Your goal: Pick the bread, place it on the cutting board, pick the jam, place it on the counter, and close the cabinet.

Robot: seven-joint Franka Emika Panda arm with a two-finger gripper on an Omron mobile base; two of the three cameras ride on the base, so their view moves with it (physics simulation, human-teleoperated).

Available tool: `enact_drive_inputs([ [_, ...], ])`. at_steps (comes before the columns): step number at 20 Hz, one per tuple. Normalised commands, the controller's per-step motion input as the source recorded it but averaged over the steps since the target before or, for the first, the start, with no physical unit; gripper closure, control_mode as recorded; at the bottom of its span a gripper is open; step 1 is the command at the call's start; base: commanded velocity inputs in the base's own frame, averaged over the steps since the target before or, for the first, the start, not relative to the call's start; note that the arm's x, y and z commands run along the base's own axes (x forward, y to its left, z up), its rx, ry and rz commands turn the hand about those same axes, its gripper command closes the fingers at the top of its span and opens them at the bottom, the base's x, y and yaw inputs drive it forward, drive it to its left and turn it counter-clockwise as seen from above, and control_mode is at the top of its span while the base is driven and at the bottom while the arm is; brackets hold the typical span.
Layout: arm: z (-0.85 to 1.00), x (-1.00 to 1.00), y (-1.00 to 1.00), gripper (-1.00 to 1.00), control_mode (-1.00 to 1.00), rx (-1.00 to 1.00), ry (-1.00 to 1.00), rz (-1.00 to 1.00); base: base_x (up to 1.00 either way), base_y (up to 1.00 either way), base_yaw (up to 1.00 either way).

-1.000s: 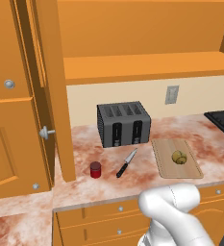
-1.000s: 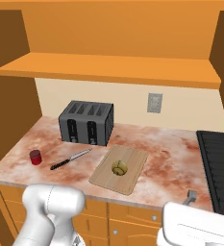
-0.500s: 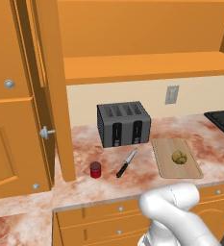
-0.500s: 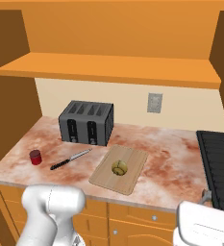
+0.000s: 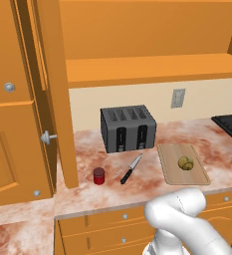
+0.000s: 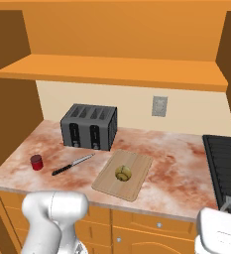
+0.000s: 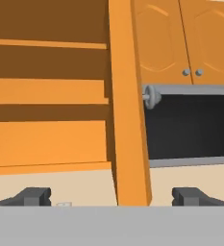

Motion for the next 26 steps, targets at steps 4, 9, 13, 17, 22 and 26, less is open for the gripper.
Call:
enact_drive_inputs([
  [4,0.00,0.00,-0.23,-1.00,-1.00,0.00,0.00,0.00,0.00,0.00,0.00],
  [9,0.00,0.00,-0.22,-1.00,-1.00,0.00,0.00,0.00,0.00,0.00,0.00],
  [13,0.01,0.00,-0.19,-1.00,-1.00,0.00,0.00,0.00,0.00,0.00,0.00],
  [17,0.07,0.00,-0.17,-1.00,-1.00,0.00,0.00,0.00,0.00,0.00,0.00],
  [22,0.07,0.00,-0.17,-1.00,-1.00,0.00,0.00,0.00,0.00,0.00,0.00],
  [26,0.09,0.00,-0.15,-1.00,-1.00,0.00,0.00,0.00,0.00,0.00,0.00],
])
